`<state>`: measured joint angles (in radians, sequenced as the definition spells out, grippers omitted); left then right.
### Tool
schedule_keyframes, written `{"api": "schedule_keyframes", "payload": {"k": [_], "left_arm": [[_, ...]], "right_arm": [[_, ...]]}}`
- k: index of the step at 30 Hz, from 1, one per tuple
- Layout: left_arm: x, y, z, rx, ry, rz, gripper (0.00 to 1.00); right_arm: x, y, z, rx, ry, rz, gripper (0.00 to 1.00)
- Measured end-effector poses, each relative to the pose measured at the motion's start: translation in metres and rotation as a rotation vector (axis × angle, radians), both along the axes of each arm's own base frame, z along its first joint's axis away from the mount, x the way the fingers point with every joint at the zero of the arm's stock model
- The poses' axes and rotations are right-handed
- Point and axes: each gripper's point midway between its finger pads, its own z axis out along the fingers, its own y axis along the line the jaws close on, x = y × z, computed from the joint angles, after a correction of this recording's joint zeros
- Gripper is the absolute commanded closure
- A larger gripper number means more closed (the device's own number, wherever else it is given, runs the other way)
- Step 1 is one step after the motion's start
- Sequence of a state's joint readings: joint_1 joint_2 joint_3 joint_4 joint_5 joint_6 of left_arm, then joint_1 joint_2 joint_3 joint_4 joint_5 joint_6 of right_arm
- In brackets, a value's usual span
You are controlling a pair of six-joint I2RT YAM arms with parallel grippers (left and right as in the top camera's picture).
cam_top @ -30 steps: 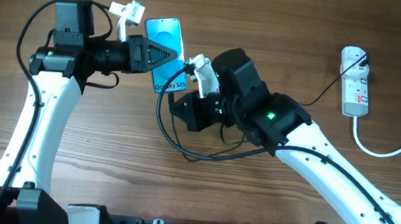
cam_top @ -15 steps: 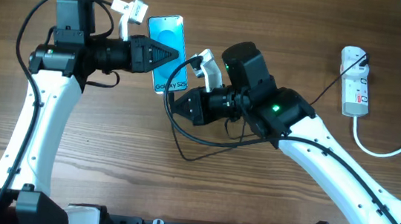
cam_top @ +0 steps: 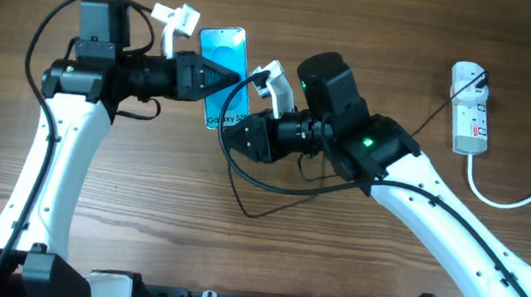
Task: Plug charger to phone and switch on socket
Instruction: 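Push the plug upward into the phone's bottom port with the right gripper, then release the plug and grip the phone's side with the right gripper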
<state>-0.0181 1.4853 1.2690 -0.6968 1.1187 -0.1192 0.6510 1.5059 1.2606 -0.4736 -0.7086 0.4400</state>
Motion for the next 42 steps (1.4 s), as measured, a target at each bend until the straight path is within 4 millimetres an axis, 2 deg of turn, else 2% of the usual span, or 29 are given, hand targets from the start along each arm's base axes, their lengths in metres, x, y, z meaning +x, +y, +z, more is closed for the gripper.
{"api": "schedule_keyframes", "payload": {"k": [2,6,10,15,18,24,28,32,42], "left_arm": [[0.001,0.001,-0.006,0.023,0.001,0.008,0.96],[-0.01,-0.009,-0.007,-0.003,0.036,-0.033,0.96],[-0.012,-0.011,-0.007,-0.009,0.037,-0.044,0.96],[-0.008,-0.012,-0.003,-0.022,0.035,-0.034,0.96],[-0.007,-0.012,-0.001,-0.031,0.041,-0.028,0.96],[-0.007,-0.012,-0.001,-0.042,0.081,-0.013,0.96],[-0.007,-0.012,-0.001,-0.053,0.127,0.004,0.96],[-0.007,-0.012,-0.001,-0.058,0.145,0.01,0.96],[-0.007,-0.012,-0.001,-0.059,0.152,0.014,0.96]], "right_arm": [[-0.005,-0.002,0.0,-0.008,0.003,0.02,0.16],[0.002,-0.016,-0.009,-0.068,0.015,-0.018,0.16],[-0.007,-0.025,-0.021,-0.126,0.058,-0.012,0.17],[-0.026,-0.017,-0.025,-0.15,0.059,0.049,0.21],[-0.034,-0.01,-0.027,-0.164,0.049,0.067,0.28],[-0.028,-0.013,-0.032,-0.2,0.051,0.011,0.41],[-0.026,-0.013,-0.033,-0.205,0.056,-0.002,0.43],[-0.026,-0.013,-0.033,-0.205,0.057,-0.003,0.5],[-0.025,-0.013,-0.032,-0.201,0.053,-0.005,0.51]]}}
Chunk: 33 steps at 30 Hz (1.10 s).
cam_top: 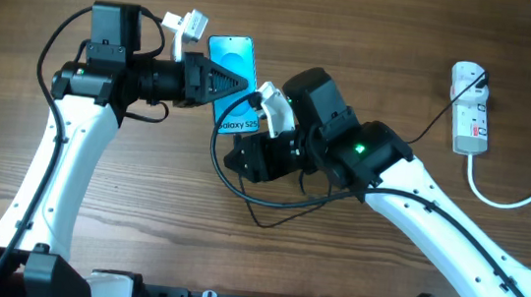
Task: Plug charger to phone and switch on socket
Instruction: 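Release the plug and grip the phone's side with the right gripper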
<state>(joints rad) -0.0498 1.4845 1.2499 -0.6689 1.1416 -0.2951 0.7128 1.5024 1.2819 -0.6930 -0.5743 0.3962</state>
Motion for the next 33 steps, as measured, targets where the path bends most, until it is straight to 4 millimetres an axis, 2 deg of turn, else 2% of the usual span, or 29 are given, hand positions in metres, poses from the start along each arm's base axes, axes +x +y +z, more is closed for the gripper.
{"api": "schedule_keyframes", "payload": {"k": [4,13,21,33], "left_arm": [[0.002,0.001,-0.003,0.012,0.02,0.021,0.96],[0.01,0.005,-0.006,0.028,0.073,0.084,0.96],[0.014,0.006,-0.005,0.031,0.061,0.096,0.96],[0.018,0.009,-0.004,0.03,0.057,0.112,0.96]], "right_arm": [[0.002,0.002,0.002,0.01,-0.012,0.0,0.53],[0.006,0.006,0.007,0.034,-0.031,-0.005,0.79],[0.007,0.007,0.008,0.039,-0.038,-0.001,0.96],[0.009,0.01,0.012,0.059,-0.023,-0.03,0.96]]}}
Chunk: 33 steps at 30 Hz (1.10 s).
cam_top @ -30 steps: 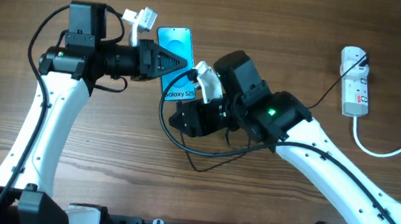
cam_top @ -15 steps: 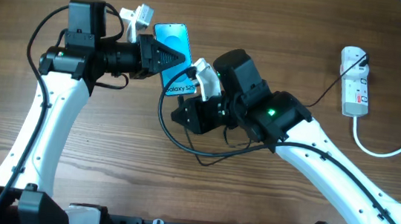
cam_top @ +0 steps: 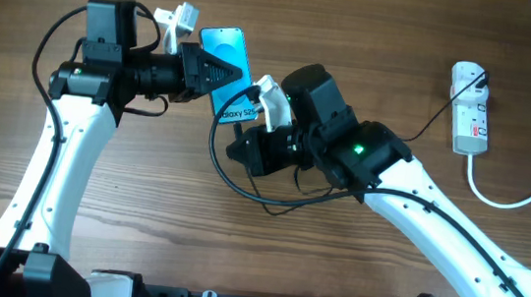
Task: Plug charger to phone and switch on socket
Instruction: 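Release the plug and grip the phone's side with the right gripper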
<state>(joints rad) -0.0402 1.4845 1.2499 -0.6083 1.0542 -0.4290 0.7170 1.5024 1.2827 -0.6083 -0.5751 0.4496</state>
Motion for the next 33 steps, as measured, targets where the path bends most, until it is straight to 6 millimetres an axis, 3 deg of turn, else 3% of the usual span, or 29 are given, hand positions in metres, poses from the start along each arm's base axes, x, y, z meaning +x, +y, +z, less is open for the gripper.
{"api": "schedule_keyframes", "payload": {"k": [33], "left_arm": [[0.0027,0.0027,0.0072,0.014,-0.078,-0.021,0.96]], "right_arm": [[0.0066,0.0081,0.0061,0.06,0.001,-0.022,0.96]]}}
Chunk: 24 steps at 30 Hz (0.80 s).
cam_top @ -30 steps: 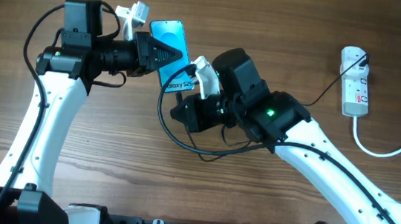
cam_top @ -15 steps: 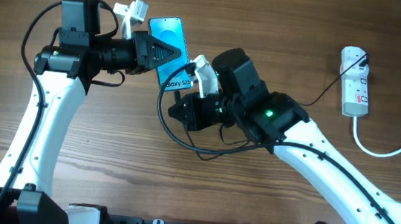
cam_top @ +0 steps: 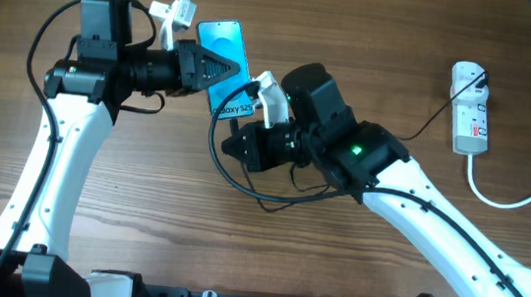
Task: Plug charger to phone and switch on socket
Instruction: 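Release the plug and grip the phone's side with the right gripper, then open the left gripper, leaving the phone held by the right gripper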
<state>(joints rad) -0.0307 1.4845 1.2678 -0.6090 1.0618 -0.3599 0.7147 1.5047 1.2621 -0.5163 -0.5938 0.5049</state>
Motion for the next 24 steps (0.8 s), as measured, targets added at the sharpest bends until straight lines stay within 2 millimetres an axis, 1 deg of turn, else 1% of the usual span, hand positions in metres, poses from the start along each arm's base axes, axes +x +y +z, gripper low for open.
{"api": "schedule_keyframes", "payload": {"k": [6,7,8,9,10,11,13,16,19,21,24], "left_arm": [[0.0,0.0,0.001,0.001,-0.004,-0.001,0.96],[0.0,0.0,0.001,0.001,-0.004,-0.001,0.96],[0.0,0.0,0.001,0.001,-0.005,-0.001,0.96],[-0.001,0.0,0.0,0.001,-0.003,-0.004,0.96],[-0.005,-0.002,-0.003,0.002,0.017,-0.013,0.96],[-0.005,-0.006,-0.006,0.012,0.01,-0.019,0.96],[-0.003,-0.005,-0.01,0.032,0.004,-0.013,0.96],[-0.011,-0.012,-0.01,0.013,0.026,-0.044,0.96],[-0.016,-0.018,-0.01,-0.001,0.034,-0.072,0.96],[-0.017,-0.018,-0.01,-0.002,0.035,-0.073,0.96],[-0.019,-0.02,-0.007,-0.019,0.033,-0.087,0.96]], "right_arm": [[0.0,0.0,0.0,0.001,0.0,-0.001,0.94],[0.0,0.0,0.0,0.001,0.0,-0.001,0.43],[0.0,0.0,0.0,0.002,-0.001,-0.001,0.0],[0.003,0.001,0.002,0.01,-0.014,-0.002,0.0],[0.008,0.004,0.009,0.035,-0.046,0.001,0.0],[0.006,0.003,0.012,0.04,-0.055,0.013,0.0],[0.003,0.002,0.011,0.031,-0.066,0.035,0.0],[0.01,-0.01,0.004,-0.014,-0.087,0.027,0.0],[0.025,-0.029,-0.002,-0.044,-0.084,-0.018,0.0],[0.035,-0.038,0.001,-0.03,-0.089,-0.034,0.0],[0.042,-0.047,0.009,0.023,-0.097,-0.008,0.01]]}}
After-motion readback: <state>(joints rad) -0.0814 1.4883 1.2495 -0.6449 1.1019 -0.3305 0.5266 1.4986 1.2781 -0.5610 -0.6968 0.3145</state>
